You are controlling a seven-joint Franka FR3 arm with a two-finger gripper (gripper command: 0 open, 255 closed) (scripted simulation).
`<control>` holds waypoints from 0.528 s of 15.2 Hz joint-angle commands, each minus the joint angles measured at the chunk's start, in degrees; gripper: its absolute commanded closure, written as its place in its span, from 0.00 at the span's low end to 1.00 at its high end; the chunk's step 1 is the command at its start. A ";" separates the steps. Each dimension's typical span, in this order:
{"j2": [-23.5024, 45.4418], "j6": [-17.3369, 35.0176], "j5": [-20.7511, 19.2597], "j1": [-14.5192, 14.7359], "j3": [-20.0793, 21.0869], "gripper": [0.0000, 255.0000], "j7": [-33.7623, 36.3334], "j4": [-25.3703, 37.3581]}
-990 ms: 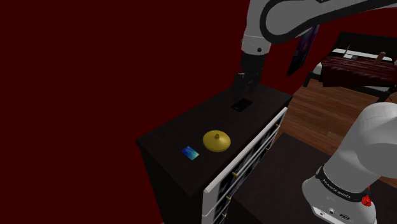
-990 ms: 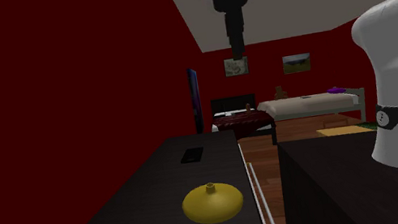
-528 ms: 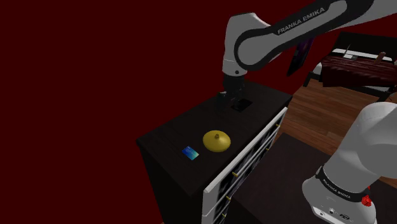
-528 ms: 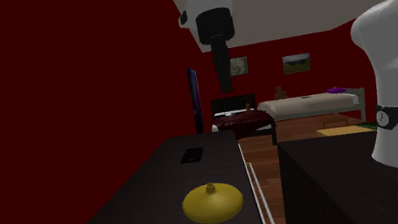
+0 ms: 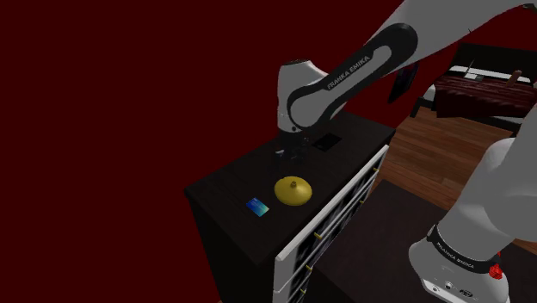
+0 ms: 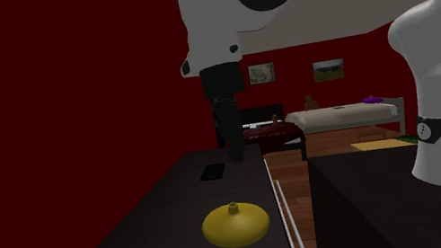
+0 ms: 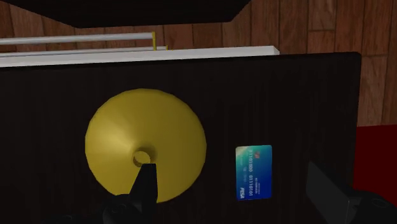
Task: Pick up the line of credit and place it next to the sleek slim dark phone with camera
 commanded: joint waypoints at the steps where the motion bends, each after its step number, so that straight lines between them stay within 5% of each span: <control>1: 5.02 2.50 -0.57 0.46 0.40 0.00 1.00 2.07; 8: 21.08 7.97 -2.95 2.84 0.61 0.00 4.36 10.89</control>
